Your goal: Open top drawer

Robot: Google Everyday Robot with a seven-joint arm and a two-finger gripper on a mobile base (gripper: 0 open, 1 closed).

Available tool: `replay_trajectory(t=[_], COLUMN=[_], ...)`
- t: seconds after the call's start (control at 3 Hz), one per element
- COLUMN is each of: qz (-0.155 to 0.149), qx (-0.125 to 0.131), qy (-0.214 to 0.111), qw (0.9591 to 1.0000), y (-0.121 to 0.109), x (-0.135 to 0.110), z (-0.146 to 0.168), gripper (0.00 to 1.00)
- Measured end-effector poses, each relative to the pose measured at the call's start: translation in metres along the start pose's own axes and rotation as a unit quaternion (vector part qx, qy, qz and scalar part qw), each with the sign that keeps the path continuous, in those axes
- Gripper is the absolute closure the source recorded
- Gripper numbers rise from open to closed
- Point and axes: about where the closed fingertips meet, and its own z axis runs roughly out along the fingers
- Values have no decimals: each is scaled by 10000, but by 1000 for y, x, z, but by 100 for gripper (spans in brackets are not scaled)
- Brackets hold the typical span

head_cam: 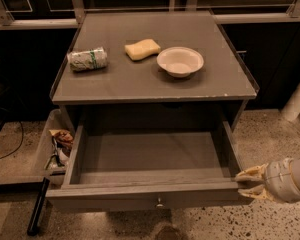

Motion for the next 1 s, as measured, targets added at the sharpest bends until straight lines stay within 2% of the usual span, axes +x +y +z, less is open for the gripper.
replay_trajectory(t=[0.33, 1.0], qz=[0, 0], qx=[0, -1], qy=[0, 0], qw=[10000, 10000], y=[0, 0], x=[0, 0], z=[0, 0], gripper=[82, 35])
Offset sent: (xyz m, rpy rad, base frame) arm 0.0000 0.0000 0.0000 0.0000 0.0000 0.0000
